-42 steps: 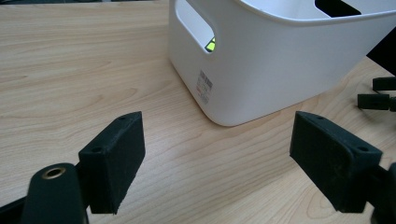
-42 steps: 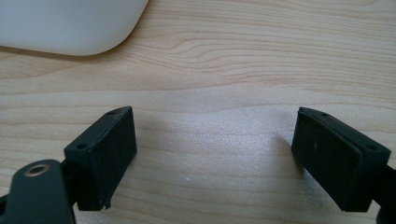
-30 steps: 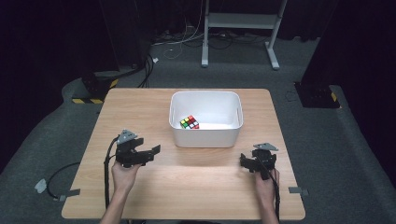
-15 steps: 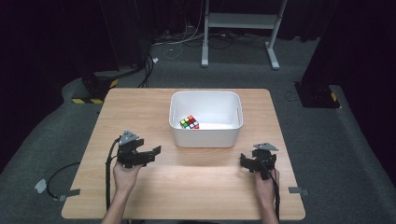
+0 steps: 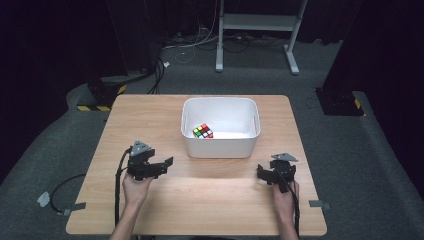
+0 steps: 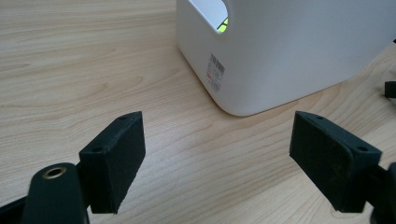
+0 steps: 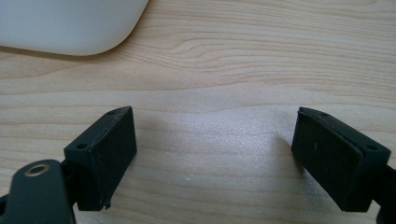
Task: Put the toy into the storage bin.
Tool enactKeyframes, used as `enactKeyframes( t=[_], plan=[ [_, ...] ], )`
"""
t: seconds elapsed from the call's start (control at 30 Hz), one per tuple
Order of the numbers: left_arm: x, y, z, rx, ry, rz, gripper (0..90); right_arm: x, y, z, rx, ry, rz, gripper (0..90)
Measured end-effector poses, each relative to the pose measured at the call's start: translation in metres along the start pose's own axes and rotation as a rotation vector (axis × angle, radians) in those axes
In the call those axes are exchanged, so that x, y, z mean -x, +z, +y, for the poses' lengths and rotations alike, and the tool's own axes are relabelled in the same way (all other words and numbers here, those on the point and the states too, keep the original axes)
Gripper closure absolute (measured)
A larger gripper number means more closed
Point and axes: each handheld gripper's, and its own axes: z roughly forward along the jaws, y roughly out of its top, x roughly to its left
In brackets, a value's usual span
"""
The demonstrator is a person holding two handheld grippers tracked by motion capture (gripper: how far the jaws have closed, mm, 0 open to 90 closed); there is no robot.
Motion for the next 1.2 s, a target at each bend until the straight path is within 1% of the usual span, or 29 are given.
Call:
enactKeyframes(
  t=[0.3,0.5,0.57,0.8,0.83,1.0,1.2],
  plan=[
    [-0.002,0.003,-0.001,-0.002,-0.009,0.004,18.7,0.000,0.000,0.000,0.000,0.000,0.000,13.9],
    [-0.003,0.005,-0.003,-0.010,-0.003,0.003,18.8,0.000,0.000,0.000,0.000,0.000,0.000,13.9],
    [-0.004,0.006,-0.005,-0.009,-0.014,0.006,18.8,0.000,0.000,0.000,0.000,0.000,0.000,13.9],
    [-0.007,0.009,-0.008,-0.018,-0.019,0.009,18.8,0.000,0.000,0.000,0.000,0.000,0.000,13.9],
    [-0.008,0.009,-0.008,-0.014,-0.028,0.007,18.8,0.000,0.000,0.000,0.000,0.000,0.000,13.9],
    [-0.009,0.010,-0.010,-0.018,-0.031,0.009,18.8,0.000,0.000,0.000,0.000,0.000,0.000,13.9],
    [-0.013,0.014,-0.014,-0.026,-0.050,0.014,18.8,0.000,0.000,0.000,0.000,0.000,0.000,13.9]
  ],
)
